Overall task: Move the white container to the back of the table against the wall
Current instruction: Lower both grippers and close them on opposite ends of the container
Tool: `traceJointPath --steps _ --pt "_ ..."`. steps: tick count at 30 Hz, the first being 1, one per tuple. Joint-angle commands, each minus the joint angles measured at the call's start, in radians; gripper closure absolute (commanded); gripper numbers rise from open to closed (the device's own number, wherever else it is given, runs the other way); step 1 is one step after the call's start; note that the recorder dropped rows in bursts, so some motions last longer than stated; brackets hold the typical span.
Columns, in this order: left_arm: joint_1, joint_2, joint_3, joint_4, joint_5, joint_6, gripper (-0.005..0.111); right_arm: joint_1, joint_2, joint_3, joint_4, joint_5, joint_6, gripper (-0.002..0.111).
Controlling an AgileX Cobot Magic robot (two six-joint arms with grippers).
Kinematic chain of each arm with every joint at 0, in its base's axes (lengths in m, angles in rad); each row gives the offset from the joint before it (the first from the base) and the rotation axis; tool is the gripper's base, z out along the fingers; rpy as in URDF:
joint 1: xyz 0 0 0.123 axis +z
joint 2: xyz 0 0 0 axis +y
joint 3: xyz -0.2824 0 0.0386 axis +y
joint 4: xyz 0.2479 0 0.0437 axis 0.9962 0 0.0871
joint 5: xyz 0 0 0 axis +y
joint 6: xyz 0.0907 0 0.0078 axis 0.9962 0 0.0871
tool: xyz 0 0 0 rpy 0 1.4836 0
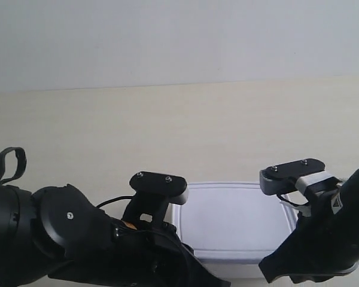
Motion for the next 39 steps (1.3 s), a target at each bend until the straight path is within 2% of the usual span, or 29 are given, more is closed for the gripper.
traceJointPath --steps 1,9,19,30,39 --pt "0.001 0.008 -0.006 0.028 -0.027 0.004 0.107 0.004 0.033 0.001 0.004 -0.025 0.0 0.108" --pt "0.001 0.015 -0.006 0.038 -0.074 0.004 0.107 0.004 0.092 0.001 0.004 -0.079 0.0 0.108" --pt "0.001 0.015 -0.008 0.122 -0.137 0.004 0.107 0.004 0.106 -0.049 0.004 -0.099 0.029 0.108" --pt "0.067 0.015 -0.01 0.146 -0.123 0.004 0.107 0.004 0.162 -0.082 0.004 -0.131 0.031 0.108" --pt "0.099 0.022 -0.077 0.183 -0.096 0.004 0.107 0.004 0.2 -0.122 -0.022 -0.155 0.056 0.108"
